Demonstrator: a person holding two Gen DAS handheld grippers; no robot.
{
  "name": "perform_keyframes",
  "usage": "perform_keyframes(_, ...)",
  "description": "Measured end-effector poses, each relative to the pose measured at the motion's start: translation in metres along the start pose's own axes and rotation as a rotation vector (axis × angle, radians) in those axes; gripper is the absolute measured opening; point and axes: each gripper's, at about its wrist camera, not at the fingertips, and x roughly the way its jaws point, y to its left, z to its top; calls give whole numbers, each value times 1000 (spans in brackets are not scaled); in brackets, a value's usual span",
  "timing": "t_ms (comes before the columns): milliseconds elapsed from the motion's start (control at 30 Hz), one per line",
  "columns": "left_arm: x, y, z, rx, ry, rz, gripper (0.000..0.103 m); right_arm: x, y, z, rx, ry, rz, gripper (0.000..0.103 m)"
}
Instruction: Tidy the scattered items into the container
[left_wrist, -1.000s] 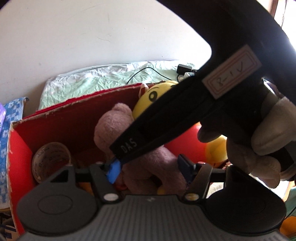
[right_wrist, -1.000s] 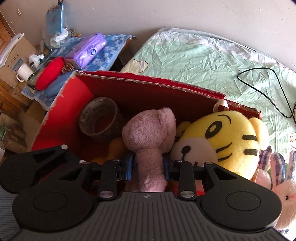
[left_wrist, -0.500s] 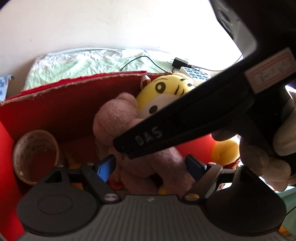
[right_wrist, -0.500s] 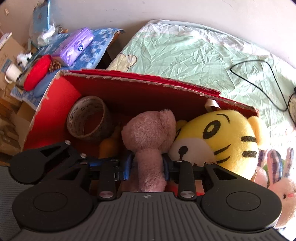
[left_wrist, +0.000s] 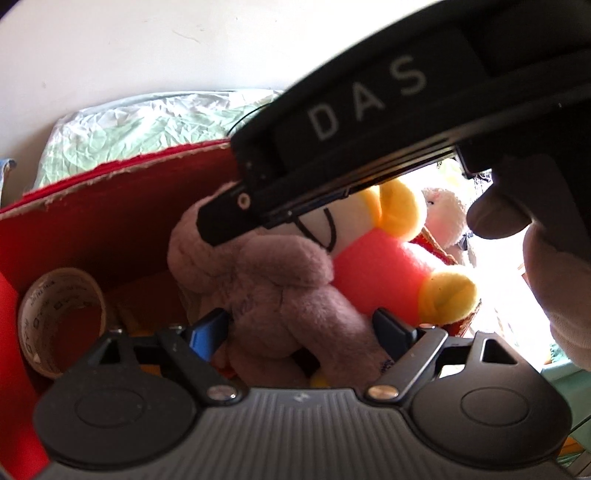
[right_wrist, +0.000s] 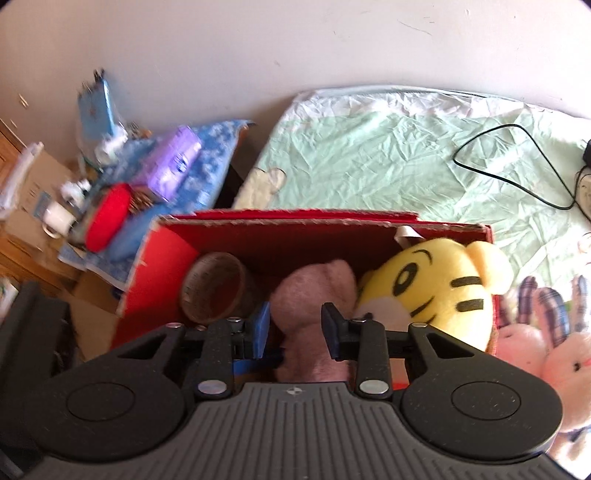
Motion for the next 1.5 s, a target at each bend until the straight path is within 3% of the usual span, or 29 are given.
perform_keyframes(233, -16, -13, -6, 6, -38, 1, 94, -1, 4, -4, 9, 8, 14, 34)
perform_keyframes(867, -37, -31, -22, -27, -44, 33, 95, -16, -4, -14, 41, -33, 13, 35)
perform_keyframes(967, -17, 16, 13, -34, -55, 15, 95, -19, -4, -16, 43, -38, 13, 35)
perform_keyframes(1000, -31, 23, 15, -40, -56, 4, 96, -20, -4, -17, 44, -39, 15, 35)
perform_keyframes(1200, -37, 14, 16, -28, -64, -21, 96, -25, -5, -21, 55, -52, 30, 35)
perform_keyframes(1500, -63, 10, 9, -47, -120, 8, 99, -36, -4, -31, 49, -66, 18, 35)
